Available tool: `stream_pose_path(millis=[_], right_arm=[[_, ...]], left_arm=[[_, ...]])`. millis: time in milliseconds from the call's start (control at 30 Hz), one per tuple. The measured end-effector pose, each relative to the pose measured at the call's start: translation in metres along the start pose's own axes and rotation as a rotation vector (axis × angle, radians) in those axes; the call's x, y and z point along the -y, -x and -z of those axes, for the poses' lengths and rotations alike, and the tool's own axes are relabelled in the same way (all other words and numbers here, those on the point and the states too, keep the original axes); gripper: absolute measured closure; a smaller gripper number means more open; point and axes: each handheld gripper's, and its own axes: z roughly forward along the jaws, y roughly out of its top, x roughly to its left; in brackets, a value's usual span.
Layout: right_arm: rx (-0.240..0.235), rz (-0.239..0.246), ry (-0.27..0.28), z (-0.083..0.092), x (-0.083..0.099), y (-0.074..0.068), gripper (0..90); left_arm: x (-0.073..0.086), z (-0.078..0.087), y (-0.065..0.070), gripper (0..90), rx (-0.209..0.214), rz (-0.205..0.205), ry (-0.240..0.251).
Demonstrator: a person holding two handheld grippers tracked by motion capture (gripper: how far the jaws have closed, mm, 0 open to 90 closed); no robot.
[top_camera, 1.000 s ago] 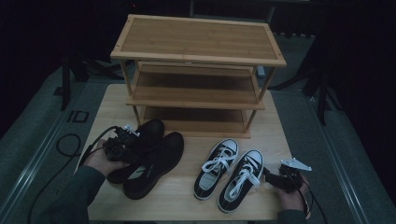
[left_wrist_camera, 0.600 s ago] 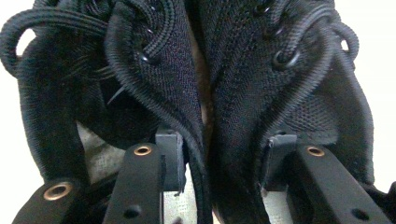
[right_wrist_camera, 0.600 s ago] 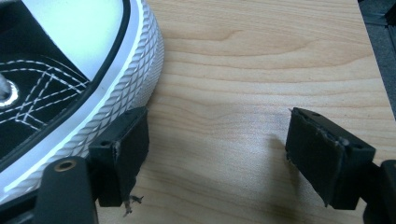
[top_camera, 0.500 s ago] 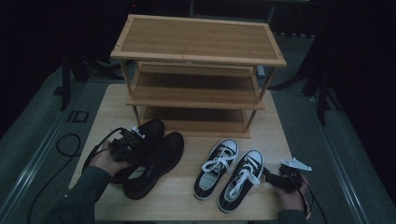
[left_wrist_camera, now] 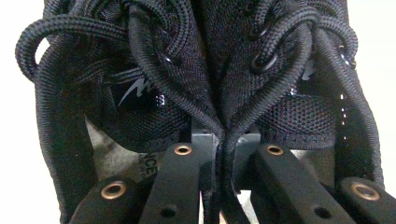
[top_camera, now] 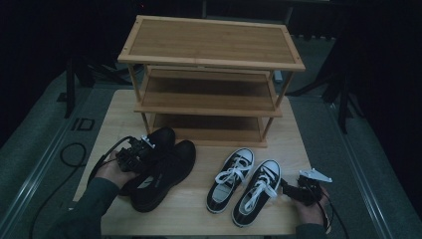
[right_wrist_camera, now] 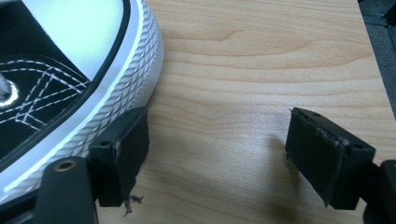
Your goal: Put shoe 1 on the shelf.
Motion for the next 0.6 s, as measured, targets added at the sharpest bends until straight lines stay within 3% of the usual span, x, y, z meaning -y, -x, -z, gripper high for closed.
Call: stream_pose_path(millis=[433, 600], right_arm=[[0.000, 0.000, 0.000, 0.0000, 0.0000, 0.0000, 21.3], [0.000, 0.000, 0.000, 0.0000, 0.0000, 0.0000, 21.3]], left_arm=[[-0.0042, 0.0043, 0.0013, 84.7, -0.026, 0.003, 0.016], [-0.0062, 0.0052, 0.0007, 84.7, -0.014, 0.020, 0.036]])
